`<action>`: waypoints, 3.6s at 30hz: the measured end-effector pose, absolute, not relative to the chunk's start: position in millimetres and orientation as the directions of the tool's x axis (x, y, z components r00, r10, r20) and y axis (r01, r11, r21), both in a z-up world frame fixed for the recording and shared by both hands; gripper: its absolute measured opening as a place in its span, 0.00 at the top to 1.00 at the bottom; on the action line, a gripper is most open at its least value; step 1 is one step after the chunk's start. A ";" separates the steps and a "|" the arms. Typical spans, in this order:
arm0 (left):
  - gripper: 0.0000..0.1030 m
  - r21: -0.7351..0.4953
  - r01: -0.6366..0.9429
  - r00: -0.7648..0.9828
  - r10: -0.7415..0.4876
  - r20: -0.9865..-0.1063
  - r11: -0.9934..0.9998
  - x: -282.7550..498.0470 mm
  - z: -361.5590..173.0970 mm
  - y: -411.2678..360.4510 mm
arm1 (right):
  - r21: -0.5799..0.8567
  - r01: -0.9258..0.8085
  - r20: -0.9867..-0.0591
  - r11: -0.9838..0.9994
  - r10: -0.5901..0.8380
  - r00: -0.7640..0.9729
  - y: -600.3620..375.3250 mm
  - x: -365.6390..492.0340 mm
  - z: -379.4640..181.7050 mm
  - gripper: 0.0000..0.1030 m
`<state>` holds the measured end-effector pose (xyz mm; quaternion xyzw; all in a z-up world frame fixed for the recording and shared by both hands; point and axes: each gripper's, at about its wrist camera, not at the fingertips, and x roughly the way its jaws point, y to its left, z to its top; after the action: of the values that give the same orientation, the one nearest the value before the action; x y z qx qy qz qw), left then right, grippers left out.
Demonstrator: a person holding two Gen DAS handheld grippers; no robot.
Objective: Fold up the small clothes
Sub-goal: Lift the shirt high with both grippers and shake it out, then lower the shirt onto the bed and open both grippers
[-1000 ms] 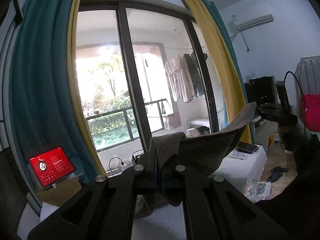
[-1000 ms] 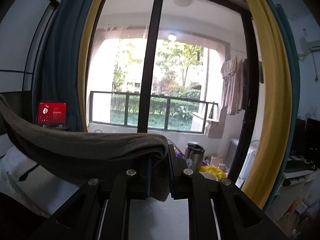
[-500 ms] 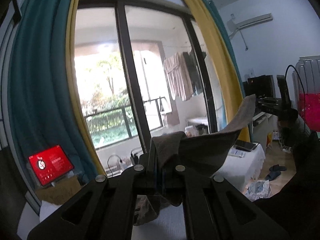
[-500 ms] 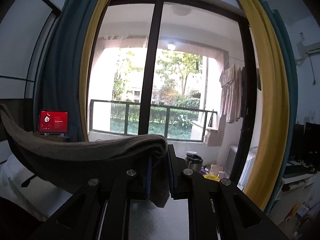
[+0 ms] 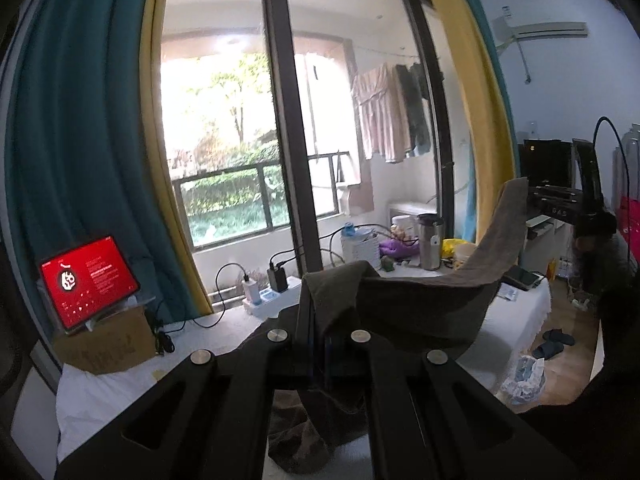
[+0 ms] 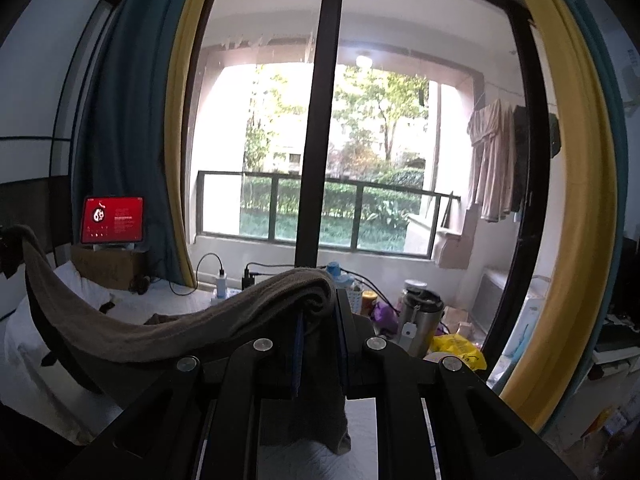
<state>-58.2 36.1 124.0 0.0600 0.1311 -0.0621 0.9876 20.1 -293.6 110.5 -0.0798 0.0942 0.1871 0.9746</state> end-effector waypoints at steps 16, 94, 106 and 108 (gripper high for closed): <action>0.98 0.092 0.041 0.936 -0.006 -0.353 0.995 21.0 112.9 57.3 | -0.101 -0.413 -0.313 0.905 0.365 0.877 -269.8 113.9 98.1 0.87; 0.47 -0.057 -0.162 0.640 0.061 -0.766 0.985 215.8 -55.2 175.5 | -0.161 -0.550 -0.763 0.819 0.251 0.596 -167.8 421.5 -82.7 0.30; 0.45 0.039 -0.120 0.507 0.095 -0.857 0.992 210.9 -100.9 137.1 | -0.251 -0.432 -0.761 0.866 0.099 0.641 -169.9 457.1 -113.6 0.49; 0.45 0.070 -0.165 0.504 0.145 -0.851 0.984 208.2 -94.7 148.1 | -0.256 -0.427 -0.757 0.867 0.095 0.647 -173.4 450.6 -110.2 0.49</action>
<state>208.2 148.1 -94.7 -0.0101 0.4897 0.0894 0.8673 450.6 -173.4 -110.2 -0.2111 0.3936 0.1478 0.8824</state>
